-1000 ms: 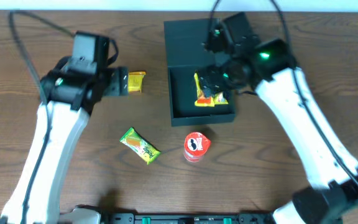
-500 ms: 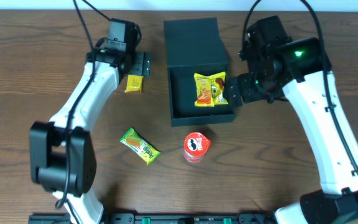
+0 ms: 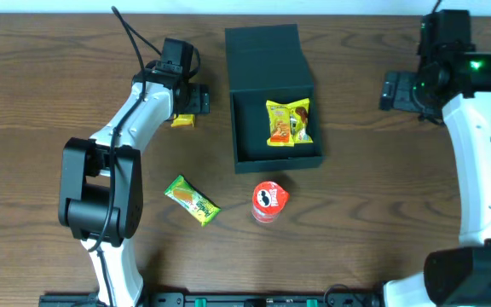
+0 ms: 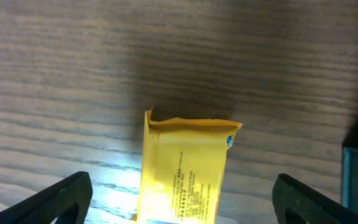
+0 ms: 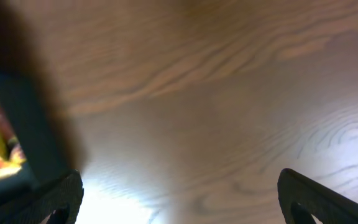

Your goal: Pack container

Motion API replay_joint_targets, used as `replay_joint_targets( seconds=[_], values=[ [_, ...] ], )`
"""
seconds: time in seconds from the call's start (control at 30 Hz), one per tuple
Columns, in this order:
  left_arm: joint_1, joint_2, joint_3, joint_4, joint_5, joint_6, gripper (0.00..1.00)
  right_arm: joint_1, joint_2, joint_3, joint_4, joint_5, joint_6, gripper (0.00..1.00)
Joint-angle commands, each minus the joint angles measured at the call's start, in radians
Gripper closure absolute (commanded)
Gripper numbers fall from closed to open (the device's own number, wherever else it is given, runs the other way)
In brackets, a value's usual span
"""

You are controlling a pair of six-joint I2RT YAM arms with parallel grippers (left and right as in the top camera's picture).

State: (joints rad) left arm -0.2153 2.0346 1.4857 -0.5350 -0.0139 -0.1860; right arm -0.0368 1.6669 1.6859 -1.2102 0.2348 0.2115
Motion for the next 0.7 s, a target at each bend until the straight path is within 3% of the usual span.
replay_joint_targets(
  seconds=[0.0, 0.3, 0.67],
  values=[
    [0.0, 0.008, 0.017, -0.008, 0.014, -0.059, 0.07, -0.053, 0.003, -0.091, 0.039, -0.077, -0.039, 0.01],
    [0.0, 0.014, 0.015, -0.017, 0.004, -0.026, 0.11, -0.083, 0.003, -0.343, 0.231, -0.404, -0.309, 0.01],
    [-0.002, 0.086, 0.015, -0.012, 0.008, -0.008, 0.1, -0.06, -0.001, -0.351, 0.212, -0.431, -0.367, 0.01]
  ],
)
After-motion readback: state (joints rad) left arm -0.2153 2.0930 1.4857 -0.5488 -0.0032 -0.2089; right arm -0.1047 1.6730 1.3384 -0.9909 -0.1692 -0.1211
